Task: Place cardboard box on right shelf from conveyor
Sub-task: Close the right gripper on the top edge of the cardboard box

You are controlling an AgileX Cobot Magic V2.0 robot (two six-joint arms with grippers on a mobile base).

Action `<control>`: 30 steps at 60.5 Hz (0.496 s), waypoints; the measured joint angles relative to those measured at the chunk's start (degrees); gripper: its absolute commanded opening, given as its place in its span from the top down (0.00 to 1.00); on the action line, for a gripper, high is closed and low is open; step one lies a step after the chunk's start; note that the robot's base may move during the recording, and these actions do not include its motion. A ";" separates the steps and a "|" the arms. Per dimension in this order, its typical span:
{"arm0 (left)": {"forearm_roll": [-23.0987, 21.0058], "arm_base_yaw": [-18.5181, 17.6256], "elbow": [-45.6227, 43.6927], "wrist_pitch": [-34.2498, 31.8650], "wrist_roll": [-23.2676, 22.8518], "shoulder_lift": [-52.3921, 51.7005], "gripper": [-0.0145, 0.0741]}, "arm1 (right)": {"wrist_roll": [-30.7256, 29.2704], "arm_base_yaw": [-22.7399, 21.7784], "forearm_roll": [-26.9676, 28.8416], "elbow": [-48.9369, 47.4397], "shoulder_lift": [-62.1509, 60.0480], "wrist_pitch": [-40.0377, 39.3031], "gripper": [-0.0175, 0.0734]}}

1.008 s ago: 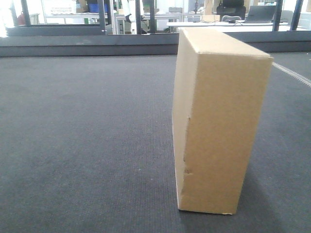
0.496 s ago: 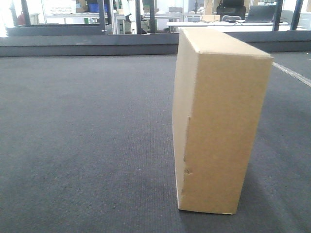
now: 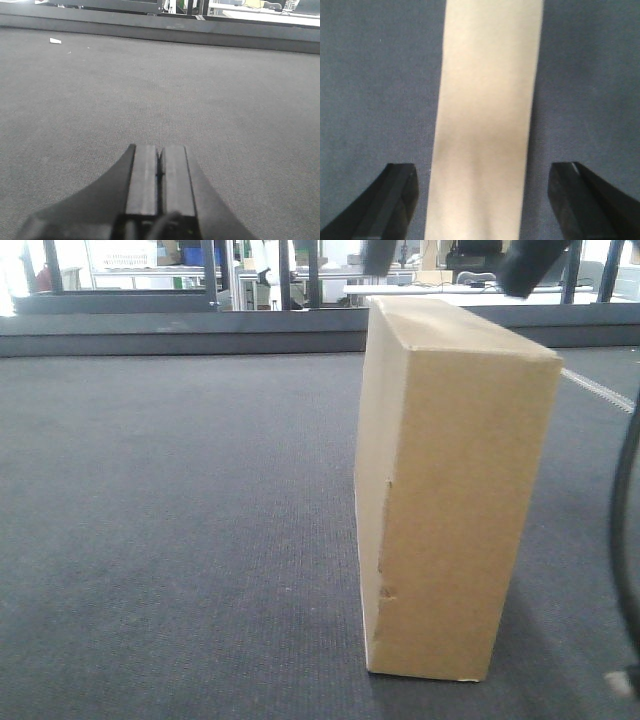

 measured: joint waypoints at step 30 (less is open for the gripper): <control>0.00 0.00 0.00 0.00 0.00 0.00 0.97 | 0.14 0.73 0.00 0.00 3.98 -0.26 0.12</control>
